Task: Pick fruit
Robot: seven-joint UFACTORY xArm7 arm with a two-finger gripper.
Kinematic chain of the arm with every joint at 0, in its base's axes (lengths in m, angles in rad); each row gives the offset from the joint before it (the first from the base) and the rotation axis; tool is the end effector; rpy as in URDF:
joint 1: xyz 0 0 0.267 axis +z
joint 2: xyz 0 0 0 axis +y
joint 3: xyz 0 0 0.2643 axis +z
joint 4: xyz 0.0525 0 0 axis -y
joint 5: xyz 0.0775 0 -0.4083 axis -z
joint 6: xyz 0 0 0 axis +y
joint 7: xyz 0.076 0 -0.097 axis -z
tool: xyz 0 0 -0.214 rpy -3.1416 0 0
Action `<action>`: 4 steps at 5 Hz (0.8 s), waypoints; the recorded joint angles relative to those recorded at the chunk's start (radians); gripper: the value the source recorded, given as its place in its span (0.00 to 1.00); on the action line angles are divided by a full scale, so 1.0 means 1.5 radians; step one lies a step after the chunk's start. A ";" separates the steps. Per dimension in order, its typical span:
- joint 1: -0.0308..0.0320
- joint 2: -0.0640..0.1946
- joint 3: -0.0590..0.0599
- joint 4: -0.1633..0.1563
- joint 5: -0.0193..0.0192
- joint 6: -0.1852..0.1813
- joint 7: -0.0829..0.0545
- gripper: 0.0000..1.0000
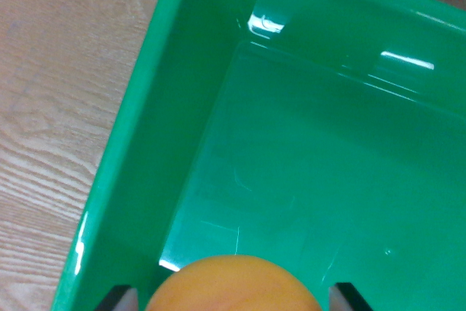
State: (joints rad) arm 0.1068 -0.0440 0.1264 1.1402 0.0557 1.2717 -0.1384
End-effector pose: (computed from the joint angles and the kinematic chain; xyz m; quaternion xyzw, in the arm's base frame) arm 0.4801 0.1289 0.1349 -0.9833 -0.1751 0.0449 0.0213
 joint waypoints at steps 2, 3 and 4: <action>-0.0004 -0.011 0.000 0.020 0.0008 0.030 0.000 1.00; -0.0004 -0.011 0.000 0.020 0.0008 0.030 0.000 1.00; -0.0009 -0.021 -0.001 0.039 0.0015 0.060 0.000 1.00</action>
State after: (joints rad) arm 0.1055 -0.0756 0.1254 1.1982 0.0581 1.3611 -0.1377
